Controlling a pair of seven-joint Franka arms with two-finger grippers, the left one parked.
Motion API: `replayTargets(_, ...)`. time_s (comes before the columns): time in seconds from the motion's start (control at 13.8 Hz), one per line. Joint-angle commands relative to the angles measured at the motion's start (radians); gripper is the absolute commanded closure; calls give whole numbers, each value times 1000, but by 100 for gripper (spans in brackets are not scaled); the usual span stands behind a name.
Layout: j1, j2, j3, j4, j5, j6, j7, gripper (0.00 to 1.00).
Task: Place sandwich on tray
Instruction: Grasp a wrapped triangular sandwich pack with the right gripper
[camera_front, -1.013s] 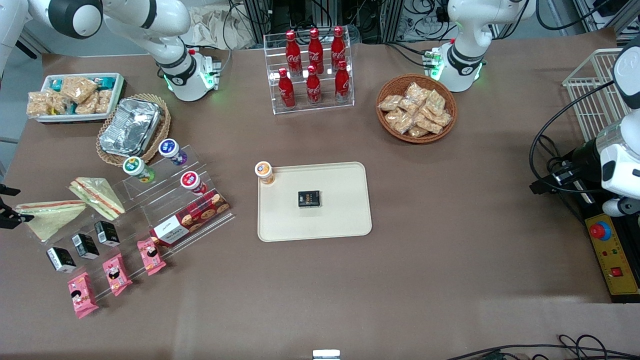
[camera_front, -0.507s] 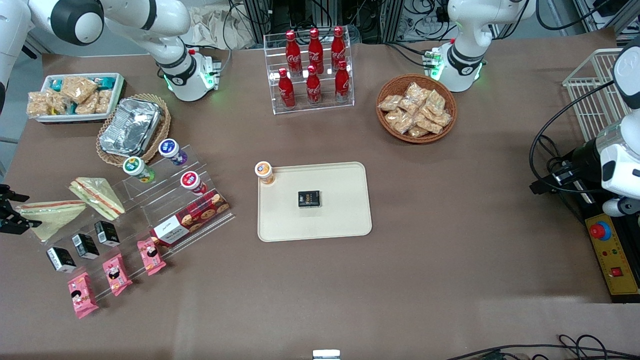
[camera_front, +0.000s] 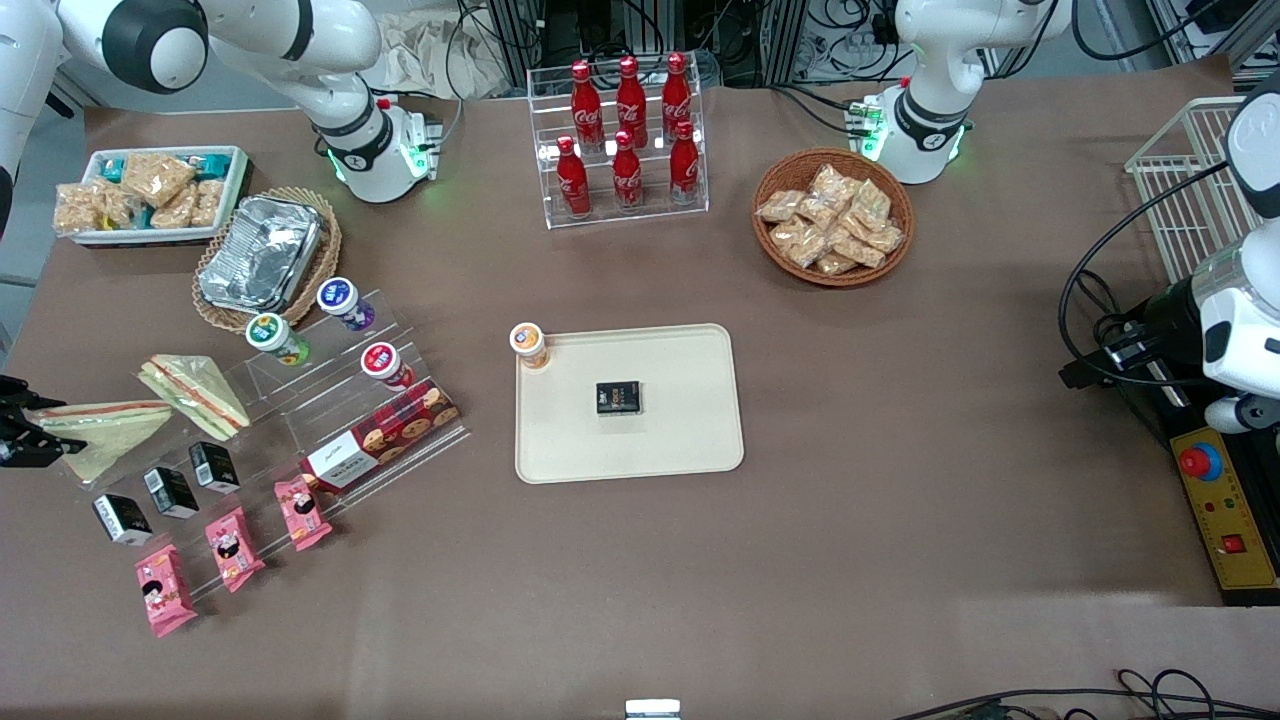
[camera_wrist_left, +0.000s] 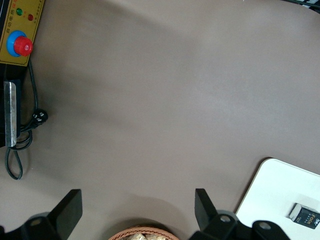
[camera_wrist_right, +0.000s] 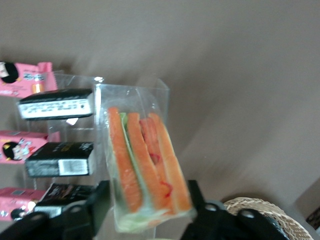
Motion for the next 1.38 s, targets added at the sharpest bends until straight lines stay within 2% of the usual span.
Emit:
replayTargets(0.0, -19, 0, 4, 1, 49, 8, -53, 42)
replayTargets(0.29, -18, -6, 6, 7, 49, 10, -56, 56)
replayTargets(0.51, -12, -29, 6, 15, 46, 5, -85, 73)
replayTargets(0.65, -4, -63, 6, 20, 40, 2, -122, 76)
replayTargets(0.72, -4, -73, 11, 20, 48, 5, -197, 76)
replayTargets(0.94, -3, -116, 27, 21, 101, -1, -311, 78)
replayTargets(1.09, 23, -144, 38, 44, 77, -64, -351, 89)
replayTargets(1.16, 39, -140, 40, 91, 45, -132, -413, 96)
replayTargets(1.3, 63, -136, 47, 141, 37, -181, -461, 96)
